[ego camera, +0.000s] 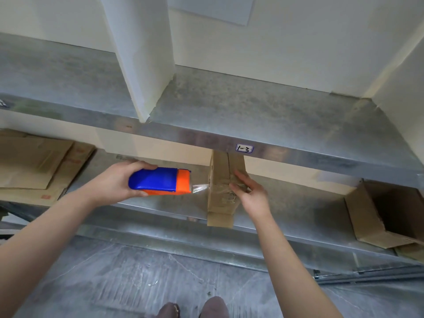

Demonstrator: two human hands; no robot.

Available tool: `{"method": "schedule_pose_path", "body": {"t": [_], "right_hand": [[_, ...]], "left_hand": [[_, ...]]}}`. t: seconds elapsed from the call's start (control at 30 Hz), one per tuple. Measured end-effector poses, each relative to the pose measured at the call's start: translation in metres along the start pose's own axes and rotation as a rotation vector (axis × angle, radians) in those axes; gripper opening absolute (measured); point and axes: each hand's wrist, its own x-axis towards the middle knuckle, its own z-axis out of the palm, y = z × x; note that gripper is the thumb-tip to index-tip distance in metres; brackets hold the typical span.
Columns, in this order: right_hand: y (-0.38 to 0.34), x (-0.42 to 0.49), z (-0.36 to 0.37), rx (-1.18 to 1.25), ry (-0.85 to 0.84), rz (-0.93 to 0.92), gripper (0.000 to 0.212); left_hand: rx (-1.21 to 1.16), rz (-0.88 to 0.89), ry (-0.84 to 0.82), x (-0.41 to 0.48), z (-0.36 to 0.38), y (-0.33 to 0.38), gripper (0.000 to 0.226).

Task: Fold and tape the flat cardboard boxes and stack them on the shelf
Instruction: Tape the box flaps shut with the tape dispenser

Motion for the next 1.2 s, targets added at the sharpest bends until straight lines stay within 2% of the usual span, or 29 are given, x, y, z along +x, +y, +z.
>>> {"method": "schedule_pose_path", "body": {"t": [0.13, 0.33, 0.53, 0.8, 0.93, 1.07, 1.2], "right_hand": [[0.0, -0.003, -0.001, 0.03, -0.004, 0.003, 0.043], [0.0, -0.003, -0.002, 0.015, -0.031, 0.005, 0.045], [0.002, -0.001, -0.002, 0.027, -0.032, 0.004, 0.045], [0.002, -0.003, -0.001, 0.028, -0.022, -0.006, 0.045], [0.005, -0.003, -0.002, 0.037, -0.022, -0.008, 0.045], [0.006, -0.002, -0.001, 0.041, -0.038, -0.008, 0.043], [0.006, -0.005, 0.0, 0.005, -0.046, -0.025, 0.042]], "left_hand": [[0.06, 0.067, -0.022, 0.022, 0.019, 0.019, 0.067], [0.173, 0.029, -0.032, 0.043, 0.045, 0.039, 0.067], [0.106, -0.045, -0.126, 0.052, 0.053, 0.037, 0.069], [-0.015, -0.083, -0.148, 0.061, 0.058, 0.026, 0.069], [0.051, -0.058, -0.201, 0.059, 0.073, 0.015, 0.064], [0.094, -0.169, -0.207, 0.055, 0.104, 0.008, 0.068], [0.132, -0.181, -0.284, 0.067, 0.11, 0.003, 0.071]]}}
